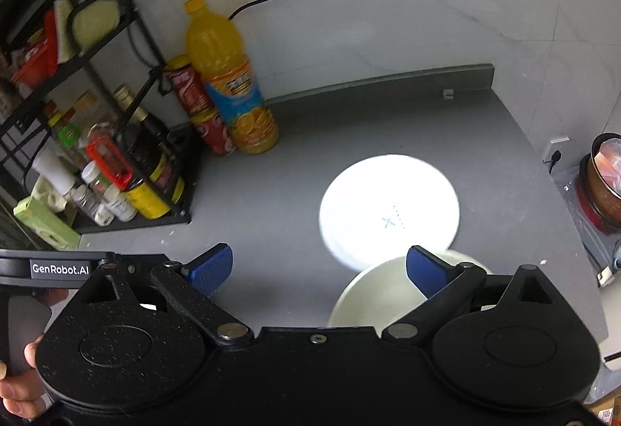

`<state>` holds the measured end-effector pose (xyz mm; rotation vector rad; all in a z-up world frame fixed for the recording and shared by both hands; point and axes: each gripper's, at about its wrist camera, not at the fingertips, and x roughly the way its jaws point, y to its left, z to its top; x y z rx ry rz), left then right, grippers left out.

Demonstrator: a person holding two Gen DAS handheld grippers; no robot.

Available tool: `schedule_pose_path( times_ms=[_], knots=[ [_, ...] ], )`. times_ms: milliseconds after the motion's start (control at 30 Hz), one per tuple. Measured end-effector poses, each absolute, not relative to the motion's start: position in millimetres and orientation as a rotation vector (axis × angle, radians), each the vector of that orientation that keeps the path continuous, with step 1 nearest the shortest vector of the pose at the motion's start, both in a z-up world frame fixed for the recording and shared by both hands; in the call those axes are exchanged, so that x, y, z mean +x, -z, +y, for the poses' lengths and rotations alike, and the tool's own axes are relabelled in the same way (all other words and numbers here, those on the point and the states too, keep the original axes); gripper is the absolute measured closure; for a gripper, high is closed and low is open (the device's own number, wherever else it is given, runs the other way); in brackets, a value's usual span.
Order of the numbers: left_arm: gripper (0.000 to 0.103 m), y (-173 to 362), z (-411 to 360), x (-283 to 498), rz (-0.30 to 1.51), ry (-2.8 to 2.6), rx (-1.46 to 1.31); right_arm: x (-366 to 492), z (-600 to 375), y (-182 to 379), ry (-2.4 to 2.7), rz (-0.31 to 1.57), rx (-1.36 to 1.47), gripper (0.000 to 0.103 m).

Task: Organize plates and bowls
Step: 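Move both tools over to the 'BAKERY' plate, then close both tools on the 'BAKERY' plate rim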

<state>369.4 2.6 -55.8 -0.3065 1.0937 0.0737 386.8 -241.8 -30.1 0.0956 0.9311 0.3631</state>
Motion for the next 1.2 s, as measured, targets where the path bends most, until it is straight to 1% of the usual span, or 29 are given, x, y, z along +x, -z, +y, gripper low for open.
schedule_pose_path(
  times_ms=[200,400,467,533,567,633,700,767,833,900,933,1033,1067,1200],
  knots=[
    [0.0,58,-19,400,1.099,-0.07,-0.291,422,-261,35,-0.357,0.955,0.089,0.006],
    [0.001,72,-38,434,1.108,-0.084,-0.324,460,-281,45,-0.362,0.985,0.098,0.007],
    [0.001,75,-43,443,1.094,-0.099,-0.331,472,-288,50,-0.345,0.999,0.089,0.01],
    [0.003,81,-49,455,1.101,-0.111,-0.34,484,-296,56,-0.329,1.02,0.095,0.019],
    [0.003,84,-52,460,1.103,-0.105,-0.349,490,-300,60,-0.328,1.034,0.106,0.021],
    [0.003,90,-58,469,1.1,-0.105,-0.362,502,-307,68,-0.33,1.064,0.118,0.028],
    [0.004,98,-62,476,1.108,-0.112,-0.377,513,-312,77,-0.33,1.095,0.127,0.031],
    [0.009,109,-65,484,1.124,-0.112,-0.408,524,-316,89,-0.339,1.132,0.146,0.039],
    [0.012,119,-66,490,1.137,-0.111,-0.436,535,-319,101,-0.331,1.171,0.153,0.051],
    [0.017,131,-68,496,1.159,-0.118,-0.468,544,-323,112,-0.331,1.204,0.158,0.057],
    [0.022,137,-68,499,1.171,-0.119,-0.486,549,-325,118,-0.331,1.222,0.17,0.059],
    [0.032,153,-69,504,1.194,-0.132,-0.523,559,-328,133,-0.321,1.263,0.172,0.063],
    [0.037,158,-69,506,1.202,-0.138,-0.529,561,-327,136,-0.32,1.273,0.169,0.063],
    [0.049,175,-68,512,1.236,-0.15,-0.569,567,-327,149,-0.327,1.306,0.156,0.063]
  ],
)
